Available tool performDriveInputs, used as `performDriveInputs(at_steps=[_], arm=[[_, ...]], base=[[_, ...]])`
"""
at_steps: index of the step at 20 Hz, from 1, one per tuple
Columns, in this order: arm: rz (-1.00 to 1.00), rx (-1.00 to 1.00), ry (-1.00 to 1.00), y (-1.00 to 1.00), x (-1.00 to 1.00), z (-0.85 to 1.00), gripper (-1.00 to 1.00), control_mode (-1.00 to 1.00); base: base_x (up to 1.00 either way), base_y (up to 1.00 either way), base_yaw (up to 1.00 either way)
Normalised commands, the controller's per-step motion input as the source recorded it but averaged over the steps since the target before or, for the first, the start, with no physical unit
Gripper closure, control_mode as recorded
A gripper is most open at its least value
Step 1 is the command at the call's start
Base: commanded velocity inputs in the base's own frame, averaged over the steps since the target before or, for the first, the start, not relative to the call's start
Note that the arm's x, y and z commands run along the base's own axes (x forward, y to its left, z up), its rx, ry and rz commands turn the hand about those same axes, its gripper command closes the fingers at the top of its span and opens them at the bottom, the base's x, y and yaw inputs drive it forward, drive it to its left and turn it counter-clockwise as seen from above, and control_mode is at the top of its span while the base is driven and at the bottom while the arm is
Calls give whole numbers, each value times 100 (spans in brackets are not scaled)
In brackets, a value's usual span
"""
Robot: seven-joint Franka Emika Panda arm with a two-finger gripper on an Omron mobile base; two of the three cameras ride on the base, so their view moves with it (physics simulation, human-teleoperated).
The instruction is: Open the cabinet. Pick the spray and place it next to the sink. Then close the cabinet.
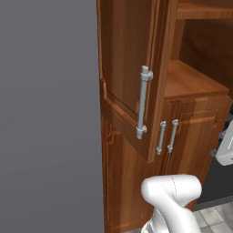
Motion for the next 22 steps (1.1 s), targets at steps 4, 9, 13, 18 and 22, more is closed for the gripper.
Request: performDriveInputs(at_steps=[4, 9, 13, 18, 22], arm=[[0, 0, 0, 0, 0, 0, -100, 100], [0, 0, 0, 0, 0, 0, -100, 100], [0, 0, 0, 0, 0, 0, -100, 100], [0, 0, 0, 0, 0, 0, -100, 100], [0, 0, 0, -3, 14, 0, -100, -100]], base=[[24, -3, 8], [7, -28, 2], [11, -27, 0], [16, -10, 0], [22, 0, 0]])
